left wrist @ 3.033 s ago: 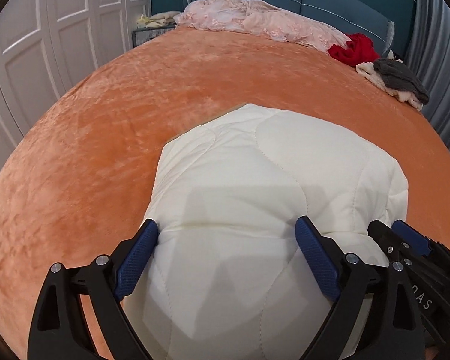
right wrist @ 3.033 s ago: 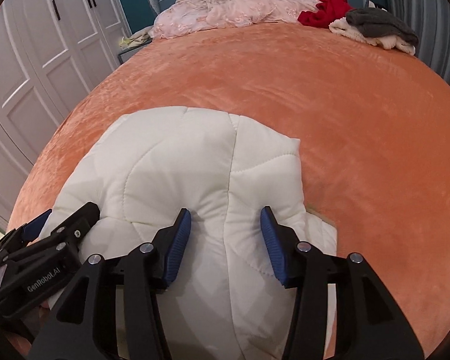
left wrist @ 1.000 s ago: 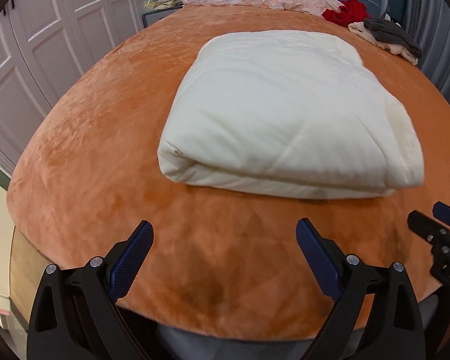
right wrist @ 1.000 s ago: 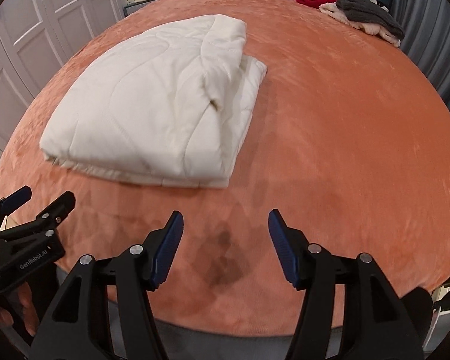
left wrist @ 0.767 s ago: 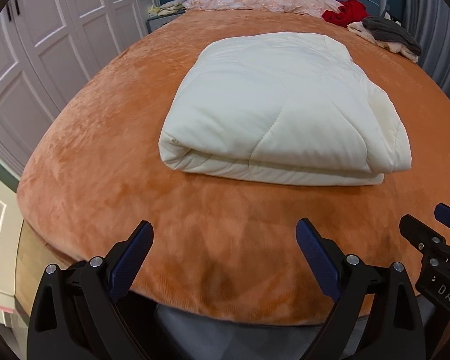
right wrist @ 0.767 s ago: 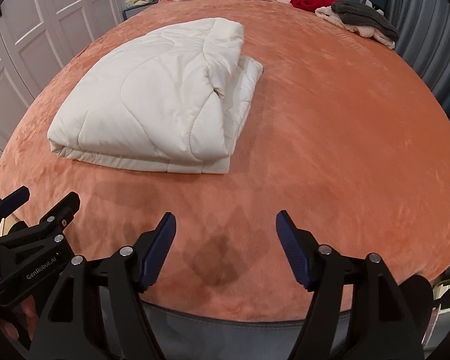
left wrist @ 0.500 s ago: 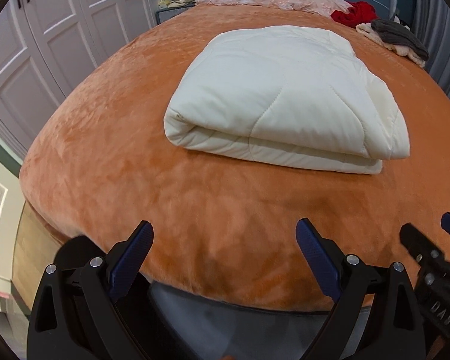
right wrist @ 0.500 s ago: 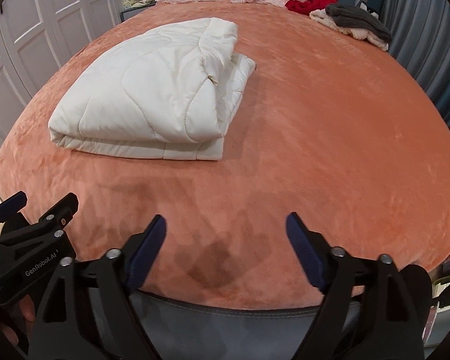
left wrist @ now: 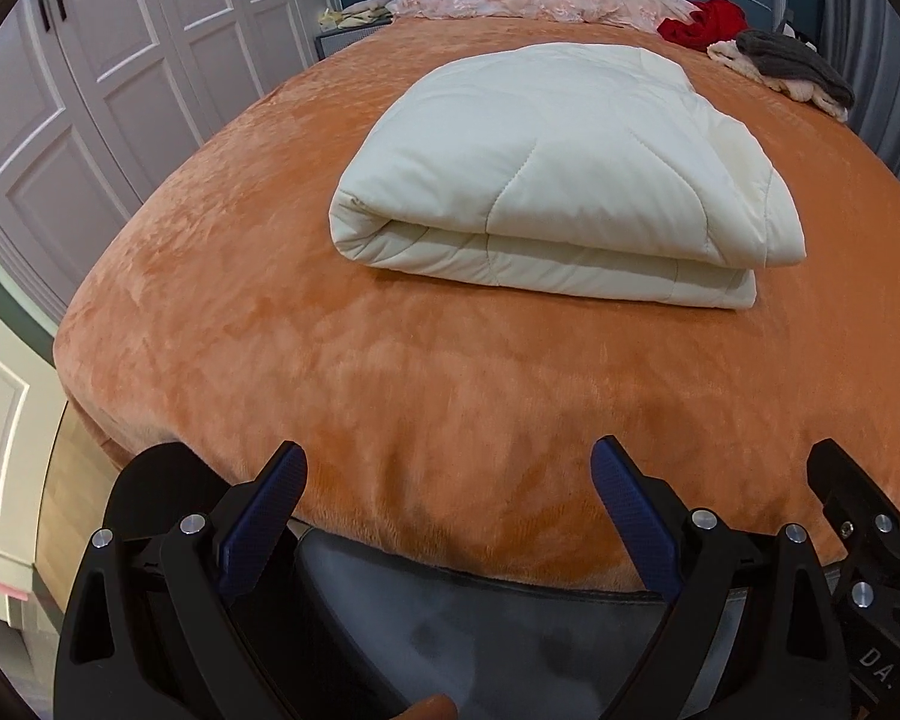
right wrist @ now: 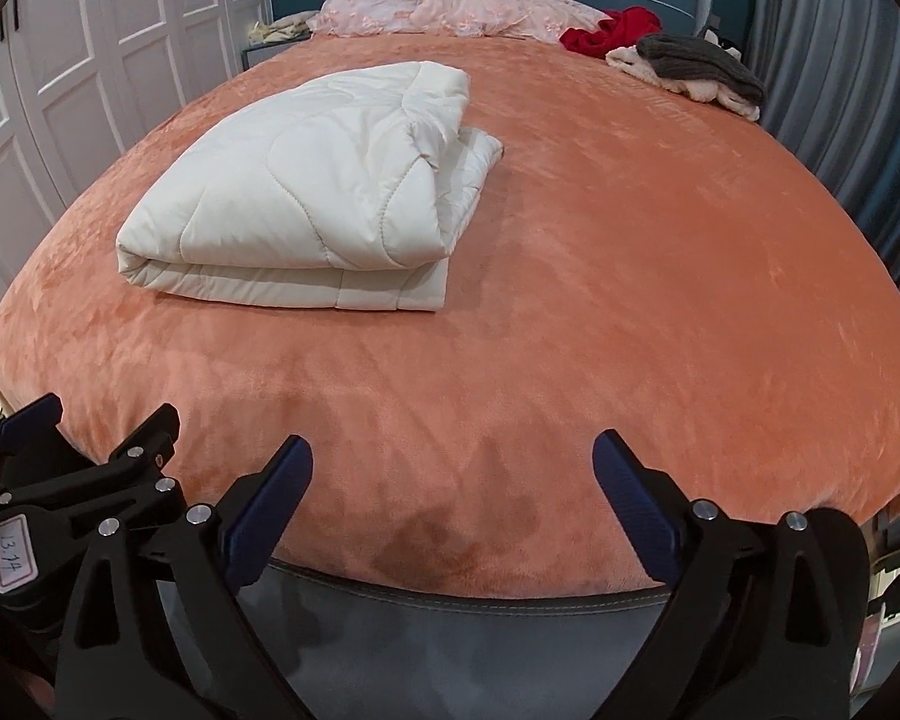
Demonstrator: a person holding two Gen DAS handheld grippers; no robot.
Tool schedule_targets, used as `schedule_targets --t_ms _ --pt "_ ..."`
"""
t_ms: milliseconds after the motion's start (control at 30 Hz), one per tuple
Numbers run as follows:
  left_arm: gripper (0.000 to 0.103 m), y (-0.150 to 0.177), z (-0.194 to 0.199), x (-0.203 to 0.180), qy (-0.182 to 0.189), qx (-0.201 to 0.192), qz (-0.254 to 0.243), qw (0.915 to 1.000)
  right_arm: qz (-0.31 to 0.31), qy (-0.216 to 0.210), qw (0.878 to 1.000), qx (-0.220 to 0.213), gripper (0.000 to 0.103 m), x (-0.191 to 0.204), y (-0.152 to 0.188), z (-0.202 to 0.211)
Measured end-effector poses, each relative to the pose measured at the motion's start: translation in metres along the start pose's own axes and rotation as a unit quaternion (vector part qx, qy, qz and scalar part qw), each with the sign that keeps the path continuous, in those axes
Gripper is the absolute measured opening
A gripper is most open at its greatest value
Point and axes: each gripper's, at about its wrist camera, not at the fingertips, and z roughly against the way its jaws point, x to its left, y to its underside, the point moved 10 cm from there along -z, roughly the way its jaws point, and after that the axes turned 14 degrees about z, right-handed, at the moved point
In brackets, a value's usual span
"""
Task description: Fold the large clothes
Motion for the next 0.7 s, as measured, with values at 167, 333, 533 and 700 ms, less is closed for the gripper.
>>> schedule_targets --t_ms 167,333,533,700 --pt "0.092 0.008 -0.004 0.006 -0.007 0.003 0.005 1.0 -0.006 0.0 1.0 -0.003 0.093 0.004 0.01 0.0" --pt "0.092 0.014 -0.006 0.011 -0.006 0.005 0.011 0.9999 -0.008 -0.001 1.0 -0.01 0.093 0.007 0.016 0.001" --pt "0.092 0.015 -0.004 0.012 0.0 -0.002 0.015 0.9999 -0.006 0.007 1.0 -0.026 0.093 0.006 0.017 0.005" --pt "0.092 0.016 -0.002 0.011 -0.002 -0.007 0.014 0.9999 -0.005 0.008 0.999 -0.033 0.093 0.007 0.017 0.007"
